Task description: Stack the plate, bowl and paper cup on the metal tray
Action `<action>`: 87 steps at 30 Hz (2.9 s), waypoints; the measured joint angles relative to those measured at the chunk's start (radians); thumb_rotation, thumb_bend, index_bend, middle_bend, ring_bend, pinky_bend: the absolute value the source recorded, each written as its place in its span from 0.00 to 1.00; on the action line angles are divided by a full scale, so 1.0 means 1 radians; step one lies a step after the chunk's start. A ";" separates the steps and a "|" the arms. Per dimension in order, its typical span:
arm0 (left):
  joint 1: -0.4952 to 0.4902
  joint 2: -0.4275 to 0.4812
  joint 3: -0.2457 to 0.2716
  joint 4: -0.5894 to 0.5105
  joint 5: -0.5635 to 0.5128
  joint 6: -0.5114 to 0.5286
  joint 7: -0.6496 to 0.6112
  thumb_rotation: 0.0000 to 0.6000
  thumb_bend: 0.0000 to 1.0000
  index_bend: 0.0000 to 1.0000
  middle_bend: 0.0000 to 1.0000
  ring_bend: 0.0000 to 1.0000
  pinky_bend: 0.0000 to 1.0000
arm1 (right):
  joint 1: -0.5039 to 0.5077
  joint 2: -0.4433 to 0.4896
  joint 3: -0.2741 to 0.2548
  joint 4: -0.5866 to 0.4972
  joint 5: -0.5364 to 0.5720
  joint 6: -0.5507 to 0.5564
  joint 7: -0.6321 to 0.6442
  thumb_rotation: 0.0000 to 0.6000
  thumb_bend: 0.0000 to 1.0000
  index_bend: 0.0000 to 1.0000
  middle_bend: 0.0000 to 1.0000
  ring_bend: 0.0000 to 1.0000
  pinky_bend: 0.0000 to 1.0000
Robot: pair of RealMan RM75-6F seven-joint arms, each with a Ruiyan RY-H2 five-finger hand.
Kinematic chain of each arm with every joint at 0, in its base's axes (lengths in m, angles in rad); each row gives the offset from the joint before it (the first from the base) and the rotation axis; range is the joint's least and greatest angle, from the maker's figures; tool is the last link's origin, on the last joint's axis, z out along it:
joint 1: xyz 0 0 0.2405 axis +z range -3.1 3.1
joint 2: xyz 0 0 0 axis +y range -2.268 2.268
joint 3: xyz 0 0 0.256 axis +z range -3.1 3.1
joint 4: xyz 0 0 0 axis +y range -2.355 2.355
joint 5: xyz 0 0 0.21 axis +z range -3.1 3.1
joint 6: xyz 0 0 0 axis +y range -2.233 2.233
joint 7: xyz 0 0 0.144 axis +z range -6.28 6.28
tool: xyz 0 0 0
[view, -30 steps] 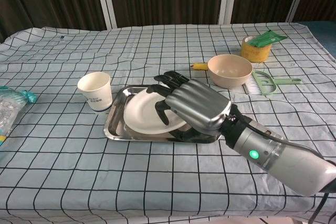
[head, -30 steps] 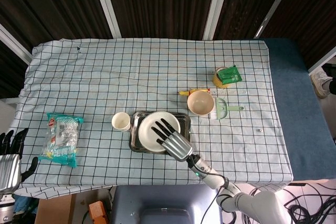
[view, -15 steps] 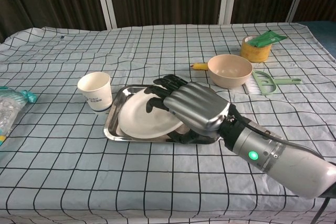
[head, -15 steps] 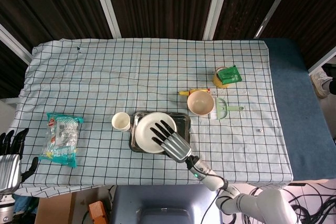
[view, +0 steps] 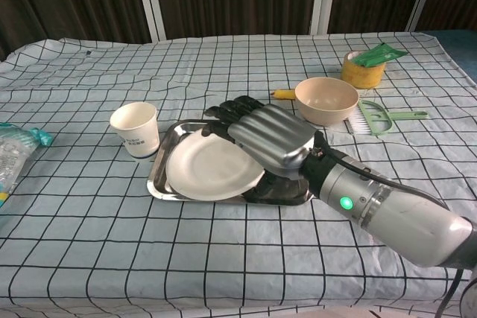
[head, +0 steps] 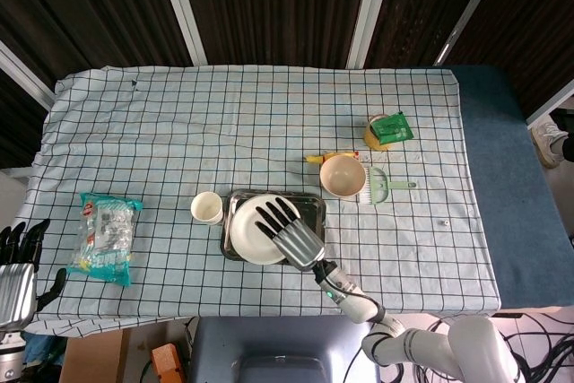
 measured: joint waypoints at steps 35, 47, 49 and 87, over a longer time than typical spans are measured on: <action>-0.011 0.008 0.008 -0.004 0.005 -0.027 -0.024 1.00 0.37 0.00 0.14 0.04 0.05 | 0.045 0.245 0.073 -0.465 0.394 -0.195 -0.432 1.00 0.00 0.01 0.00 0.00 0.00; -0.010 0.014 0.011 -0.005 0.012 -0.021 -0.037 1.00 0.37 0.00 0.14 0.04 0.05 | 0.113 0.084 0.098 -0.246 0.424 -0.162 -0.440 1.00 0.00 0.01 0.00 0.00 0.00; -0.010 0.015 0.012 -0.005 0.013 -0.021 -0.039 1.00 0.37 0.00 0.14 0.04 0.05 | 0.116 0.086 0.095 -0.247 0.428 -0.165 -0.440 1.00 0.00 0.00 0.00 0.00 0.00; -0.017 0.018 0.014 -0.005 0.011 -0.032 -0.052 1.00 0.37 0.00 0.14 0.04 0.05 | 0.201 0.283 -0.022 -0.510 0.711 -0.247 -0.512 0.87 0.83 0.17 0.00 0.00 0.00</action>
